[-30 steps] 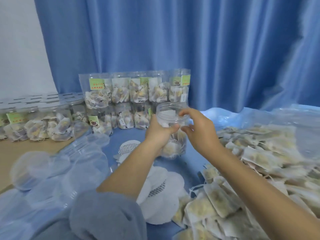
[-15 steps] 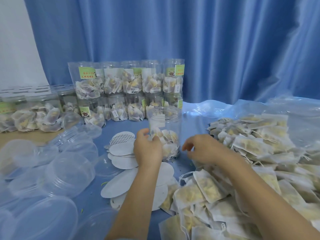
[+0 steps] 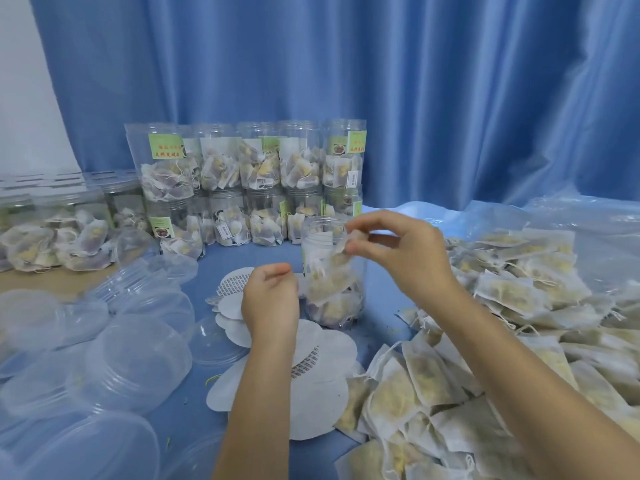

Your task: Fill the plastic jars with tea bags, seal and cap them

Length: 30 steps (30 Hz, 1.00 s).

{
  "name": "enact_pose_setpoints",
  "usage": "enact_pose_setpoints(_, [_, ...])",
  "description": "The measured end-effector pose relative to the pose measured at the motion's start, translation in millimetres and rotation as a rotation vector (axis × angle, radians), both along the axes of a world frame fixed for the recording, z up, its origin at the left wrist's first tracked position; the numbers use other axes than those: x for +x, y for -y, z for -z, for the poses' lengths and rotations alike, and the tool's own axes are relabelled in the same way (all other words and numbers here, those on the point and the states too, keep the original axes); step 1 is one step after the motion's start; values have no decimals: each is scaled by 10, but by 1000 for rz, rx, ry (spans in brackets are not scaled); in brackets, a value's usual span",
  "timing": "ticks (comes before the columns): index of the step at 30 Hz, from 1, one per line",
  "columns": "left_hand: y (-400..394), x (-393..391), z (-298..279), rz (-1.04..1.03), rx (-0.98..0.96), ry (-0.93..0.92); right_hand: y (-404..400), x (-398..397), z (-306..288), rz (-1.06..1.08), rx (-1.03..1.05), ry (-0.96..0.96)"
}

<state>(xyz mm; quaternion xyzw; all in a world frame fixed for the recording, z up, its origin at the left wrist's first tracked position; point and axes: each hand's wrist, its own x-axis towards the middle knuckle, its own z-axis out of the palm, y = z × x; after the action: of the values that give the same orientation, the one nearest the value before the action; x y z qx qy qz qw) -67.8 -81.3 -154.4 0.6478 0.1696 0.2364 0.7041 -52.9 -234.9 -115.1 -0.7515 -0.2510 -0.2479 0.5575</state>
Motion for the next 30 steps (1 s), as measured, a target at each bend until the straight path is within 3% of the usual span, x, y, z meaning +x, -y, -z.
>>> enact_pose_setpoints(10, [-52, 18, 56, 79, -115, -18, -224, 213, -196, 266, 311, 85])
enact_pose_setpoints(15, [-46, 15, 60, 88, -129, -25, -203, 333, -145, 318, -362, 20])
enact_pose_setpoints(20, [-52, -2, 6, 72, -123, -16, -282, 121, 89, 337, -295, 359])
enact_pose_setpoints(21, [-53, -11, -18, 66, -101, -9, -292, 118, 113, 266, -356, 335])
enact_pose_setpoints(25, [-98, -45, -174, 49, 7, 51, -399, 86, 193, -17, -759, -124])
enact_pose_setpoints(30, [-250, -72, -199, 0, 39, 23, -565, 98, 507, -167, -1072, -280])
